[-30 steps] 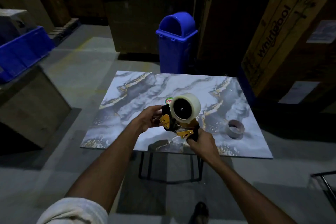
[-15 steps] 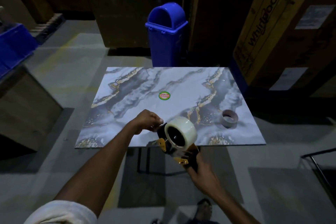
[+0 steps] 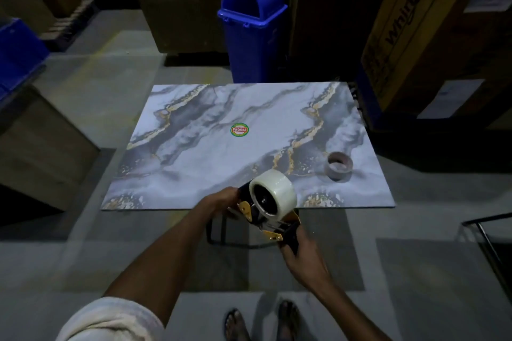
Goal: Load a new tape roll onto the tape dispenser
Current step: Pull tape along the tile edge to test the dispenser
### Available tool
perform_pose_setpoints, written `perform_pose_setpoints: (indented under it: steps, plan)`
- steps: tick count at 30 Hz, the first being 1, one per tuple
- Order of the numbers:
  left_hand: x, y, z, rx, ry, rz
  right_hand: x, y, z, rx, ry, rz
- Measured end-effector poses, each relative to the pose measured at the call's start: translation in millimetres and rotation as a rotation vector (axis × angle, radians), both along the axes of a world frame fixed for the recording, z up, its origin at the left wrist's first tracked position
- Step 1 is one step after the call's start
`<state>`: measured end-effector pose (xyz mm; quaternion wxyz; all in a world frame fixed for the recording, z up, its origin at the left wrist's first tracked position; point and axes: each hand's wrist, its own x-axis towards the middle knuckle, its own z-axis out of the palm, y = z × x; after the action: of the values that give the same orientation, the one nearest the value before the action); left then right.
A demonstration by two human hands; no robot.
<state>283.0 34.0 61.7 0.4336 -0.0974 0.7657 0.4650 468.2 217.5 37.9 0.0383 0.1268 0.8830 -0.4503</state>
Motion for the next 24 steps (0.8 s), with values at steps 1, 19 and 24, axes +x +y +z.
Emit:
perform_pose_setpoints:
  steps: [1, 19, 24]
  plan:
    - [1, 3, 2, 0.012, -0.051, 0.015, -6, 6, 4, 0.006, 0.017, 0.005]
    - [-5, 31, -5, 0.325, -0.407, 0.285, -40, 21, 17, -0.035, 0.194, -0.109]
    - [-15, 27, -3, 0.254, -0.302, 0.313, -39, 11, 21, -0.03, 0.211, -0.118]
